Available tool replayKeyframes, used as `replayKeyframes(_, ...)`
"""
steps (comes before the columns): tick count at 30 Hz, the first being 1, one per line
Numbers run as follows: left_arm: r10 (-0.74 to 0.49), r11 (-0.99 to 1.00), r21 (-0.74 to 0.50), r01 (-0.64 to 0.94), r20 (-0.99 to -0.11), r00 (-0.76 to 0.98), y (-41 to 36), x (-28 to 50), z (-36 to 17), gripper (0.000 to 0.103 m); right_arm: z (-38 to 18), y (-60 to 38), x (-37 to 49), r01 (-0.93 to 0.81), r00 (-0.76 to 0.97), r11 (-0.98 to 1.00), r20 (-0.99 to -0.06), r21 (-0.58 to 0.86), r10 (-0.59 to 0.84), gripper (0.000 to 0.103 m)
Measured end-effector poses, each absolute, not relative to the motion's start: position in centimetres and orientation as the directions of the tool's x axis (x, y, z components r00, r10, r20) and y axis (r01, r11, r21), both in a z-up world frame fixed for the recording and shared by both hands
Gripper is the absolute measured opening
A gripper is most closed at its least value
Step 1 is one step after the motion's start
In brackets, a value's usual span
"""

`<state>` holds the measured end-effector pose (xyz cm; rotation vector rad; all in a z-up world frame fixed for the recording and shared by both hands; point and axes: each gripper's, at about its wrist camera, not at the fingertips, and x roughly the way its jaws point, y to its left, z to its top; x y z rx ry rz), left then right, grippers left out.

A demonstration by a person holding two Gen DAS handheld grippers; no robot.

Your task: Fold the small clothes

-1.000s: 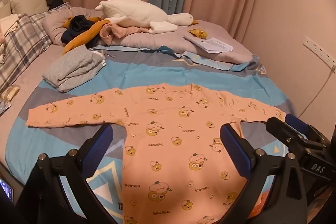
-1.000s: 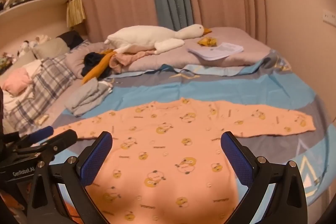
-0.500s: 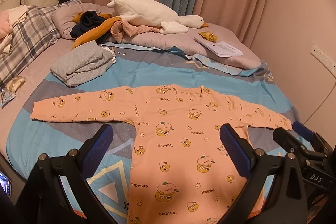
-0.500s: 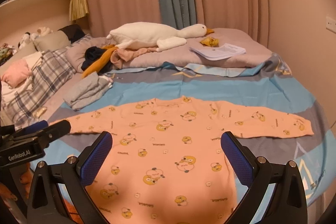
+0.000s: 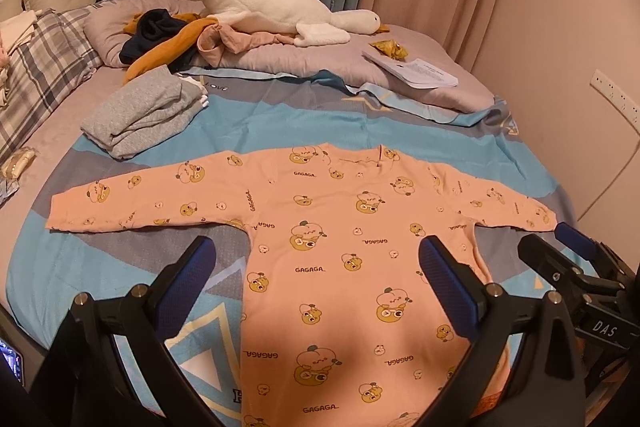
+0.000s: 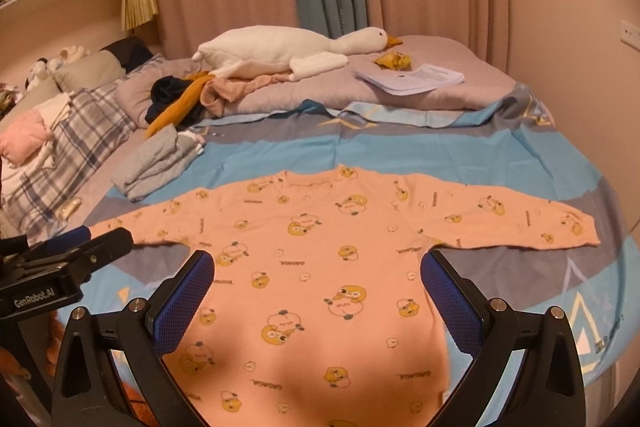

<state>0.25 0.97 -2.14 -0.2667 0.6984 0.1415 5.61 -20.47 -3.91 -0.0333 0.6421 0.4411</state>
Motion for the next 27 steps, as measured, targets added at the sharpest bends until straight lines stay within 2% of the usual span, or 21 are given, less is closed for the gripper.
replayKeyframes(12, 0.018, 0.949, -0.217, -0.227, -0.683, 0.731, 1.3, 0.5, -2.7, 0.101, -4.0, -20.1, 5.7, -0.413, 0.708, 0.906, -0.594, 0.090, 0.382, 0.102)
replayKeyframes(18, 0.026, 0.954, -0.203, -0.220, -0.677, 0.735, 1.4, 0.6, -2.6, 0.101, -4.1, -20.2, 5.8, -0.407, 0.705, 0.908, -0.600, 0.096, 0.379, 0.102)
replayKeyframes(27, -0.007, 0.947, -0.243, -0.212, -0.674, 0.739, 2.0, 0.7, -2.7, 0.098, -4.2, -20.1, 6.3, -0.397, 0.696, 0.911, -0.612, 0.107, 0.375, 0.102)
